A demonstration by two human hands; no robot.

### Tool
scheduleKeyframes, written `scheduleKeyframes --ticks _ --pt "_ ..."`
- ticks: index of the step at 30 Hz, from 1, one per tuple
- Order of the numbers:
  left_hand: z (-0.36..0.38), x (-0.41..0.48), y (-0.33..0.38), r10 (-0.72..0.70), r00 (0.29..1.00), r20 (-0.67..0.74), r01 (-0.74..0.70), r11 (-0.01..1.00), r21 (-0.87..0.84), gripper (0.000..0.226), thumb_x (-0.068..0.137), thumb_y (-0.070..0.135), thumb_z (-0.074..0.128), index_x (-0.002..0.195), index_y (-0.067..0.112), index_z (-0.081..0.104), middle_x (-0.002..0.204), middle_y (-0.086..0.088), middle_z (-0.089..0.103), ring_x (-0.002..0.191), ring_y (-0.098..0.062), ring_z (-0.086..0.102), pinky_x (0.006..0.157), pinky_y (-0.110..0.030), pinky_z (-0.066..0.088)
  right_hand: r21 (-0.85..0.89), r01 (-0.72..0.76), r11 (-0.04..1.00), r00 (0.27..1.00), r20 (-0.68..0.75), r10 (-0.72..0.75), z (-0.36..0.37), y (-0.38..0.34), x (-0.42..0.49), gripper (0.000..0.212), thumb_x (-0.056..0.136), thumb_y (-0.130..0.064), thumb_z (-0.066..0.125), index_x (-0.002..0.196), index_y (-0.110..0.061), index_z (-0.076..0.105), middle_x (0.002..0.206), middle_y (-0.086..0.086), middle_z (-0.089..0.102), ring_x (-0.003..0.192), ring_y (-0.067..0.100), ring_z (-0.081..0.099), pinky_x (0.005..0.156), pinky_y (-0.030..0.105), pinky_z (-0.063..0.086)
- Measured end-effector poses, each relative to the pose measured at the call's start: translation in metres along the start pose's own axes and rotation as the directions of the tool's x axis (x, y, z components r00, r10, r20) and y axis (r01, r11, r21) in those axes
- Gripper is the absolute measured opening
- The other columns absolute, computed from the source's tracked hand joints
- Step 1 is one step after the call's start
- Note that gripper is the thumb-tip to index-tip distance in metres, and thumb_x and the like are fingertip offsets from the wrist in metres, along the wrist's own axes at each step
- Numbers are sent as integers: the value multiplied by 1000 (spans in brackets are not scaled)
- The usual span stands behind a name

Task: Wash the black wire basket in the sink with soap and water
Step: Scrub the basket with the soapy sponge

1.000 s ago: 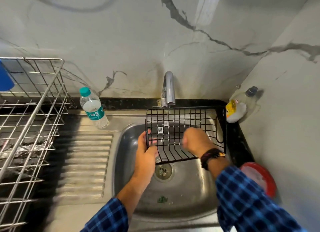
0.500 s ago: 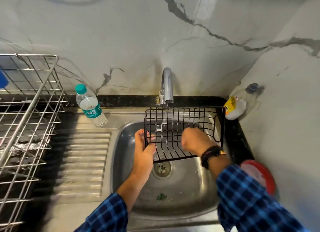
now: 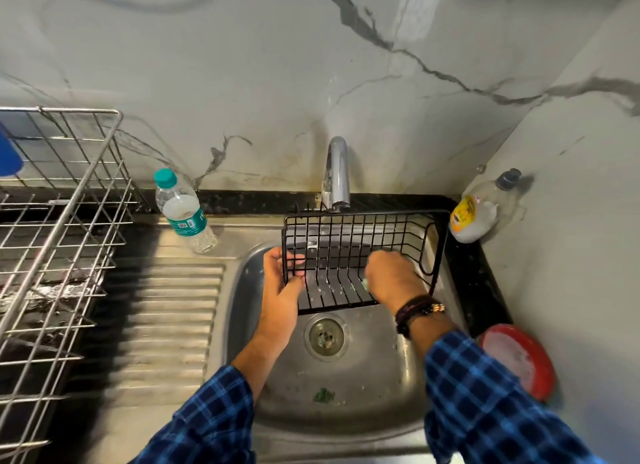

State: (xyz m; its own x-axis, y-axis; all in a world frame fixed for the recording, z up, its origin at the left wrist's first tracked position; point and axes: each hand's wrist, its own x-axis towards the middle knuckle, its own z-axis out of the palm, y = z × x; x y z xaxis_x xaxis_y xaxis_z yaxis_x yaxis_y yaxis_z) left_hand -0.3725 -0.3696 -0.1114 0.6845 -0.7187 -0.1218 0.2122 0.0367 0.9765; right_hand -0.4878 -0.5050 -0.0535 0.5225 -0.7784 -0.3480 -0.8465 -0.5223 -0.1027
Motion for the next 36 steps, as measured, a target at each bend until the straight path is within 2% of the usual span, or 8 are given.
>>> scheduleKeyframes --ticks 7,12,15,19,24,29,33,36 --pt "4 0 -1 50 998 -26 -47 993 110 40 78 4 47 114 20 48 91 19 64 89 -5 60 85 -32 50 248 310 918 945 22 -326 26 -61 -18 10 91 -12 63 99 -18 66 102 4 66 102 22 63 91 39 55" --pt "-4 -1 2 62 997 -47 -62 998 -10 40 84 3 51 114 30 52 102 12 62 101 -13 56 107 -58 41 123 112 986 994 -23 -110 8 2 -7 20 92 -26 68 110 -18 66 108 2 65 100 18 61 93 32 53" --pt "-4 -1 4 83 996 -20 -83 997 -4 43 86 0 50 113 33 53 101 11 61 98 -12 54 106 -56 41 -72 -68 995 994 -91 62 -6 31 0 22 94 -13 65 115 -8 65 115 13 66 107 28 65 88 35 52" --pt "3 -3 6 90 996 -9 -91 996 -5 46 87 0 50 111 39 55 98 15 62 95 -9 55 101 -49 43 -111 -135 985 990 -48 130 -3 22 0 31 93 -1 58 122 -8 63 123 15 63 114 31 63 89 37 52" --pt "9 2 2 68 998 -18 -67 997 31 29 90 9 54 111 28 50 88 19 57 88 -8 52 93 -46 46 116 91 989 989 -127 -76 17 -24 -18 13 98 -8 53 105 -13 63 103 5 61 99 22 62 80 27 50" --pt "15 -2 -2 -1 1000 4 1 999 51 17 102 9 50 118 13 47 102 0 64 100 -14 63 91 -32 54 534 253 807 963 -61 -262 25 -60 -11 19 97 -22 56 80 -20 66 82 -7 66 77 8 64 68 21 49" --pt "13 -2 -5 -132 991 -24 131 990 -47 17 99 30 55 110 19 48 103 -14 58 94 -24 60 91 -43 53 334 307 891 947 -10 -323 37 -36 -3 15 95 -17 61 87 -27 69 93 -9 65 83 5 61 75 22 49" --pt "10 -2 -4 -240 967 -86 223 960 -167 7 100 19 56 98 22 49 96 -10 52 74 -20 52 75 -37 49 106 175 979 984 -39 -171 28 -9 11 13 94 -14 62 101 -22 68 103 0 66 94 18 65 80 29 53"
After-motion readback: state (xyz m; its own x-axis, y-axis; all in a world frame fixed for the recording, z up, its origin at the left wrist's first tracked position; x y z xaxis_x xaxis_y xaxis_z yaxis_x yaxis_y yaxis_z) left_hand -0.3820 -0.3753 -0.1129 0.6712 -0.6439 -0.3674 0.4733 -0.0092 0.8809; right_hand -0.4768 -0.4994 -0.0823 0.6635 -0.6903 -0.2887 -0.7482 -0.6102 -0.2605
